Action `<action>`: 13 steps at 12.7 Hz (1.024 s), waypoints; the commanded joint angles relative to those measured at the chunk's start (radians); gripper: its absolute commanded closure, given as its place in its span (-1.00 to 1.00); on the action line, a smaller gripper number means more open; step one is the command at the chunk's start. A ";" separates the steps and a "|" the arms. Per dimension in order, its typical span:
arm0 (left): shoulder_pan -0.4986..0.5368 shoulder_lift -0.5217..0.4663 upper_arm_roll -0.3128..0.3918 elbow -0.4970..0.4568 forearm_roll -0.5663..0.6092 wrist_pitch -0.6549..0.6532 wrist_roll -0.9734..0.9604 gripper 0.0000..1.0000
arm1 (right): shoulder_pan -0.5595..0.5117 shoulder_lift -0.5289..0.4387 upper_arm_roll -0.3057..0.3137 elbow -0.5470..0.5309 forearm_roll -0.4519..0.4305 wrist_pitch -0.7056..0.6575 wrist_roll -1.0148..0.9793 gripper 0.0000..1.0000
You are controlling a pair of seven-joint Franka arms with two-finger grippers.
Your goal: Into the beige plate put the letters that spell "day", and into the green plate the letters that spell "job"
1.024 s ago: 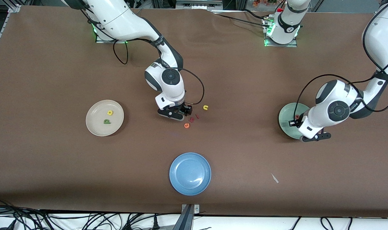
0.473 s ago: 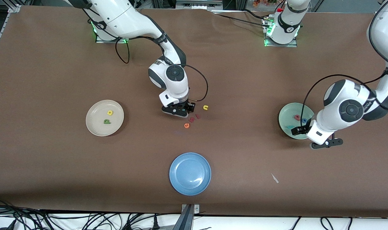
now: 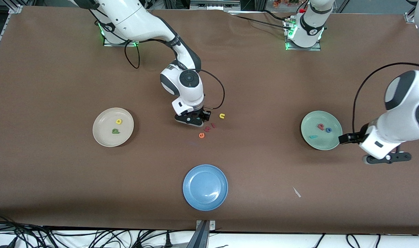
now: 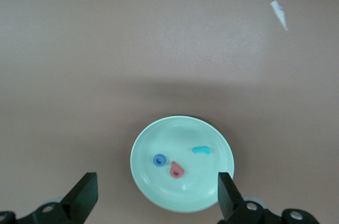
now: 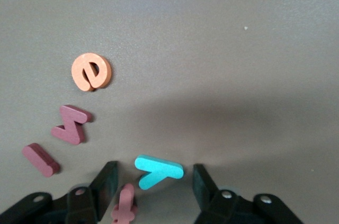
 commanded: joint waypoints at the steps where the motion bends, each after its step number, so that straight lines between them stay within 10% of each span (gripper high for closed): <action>1: -0.113 0.021 0.031 0.155 -0.025 -0.115 0.036 -0.99 | 0.010 0.019 -0.012 0.005 -0.025 -0.004 0.013 -0.29; 9: -0.181 0.012 0.086 0.301 -0.054 -0.253 0.258 -1.00 | 0.008 0.012 -0.028 -0.015 -0.073 -0.006 -0.018 0.67; 13: -0.448 -0.104 0.677 0.384 -0.489 -0.270 0.422 -0.99 | -0.004 -0.037 -0.040 -0.009 -0.059 -0.042 -0.077 0.77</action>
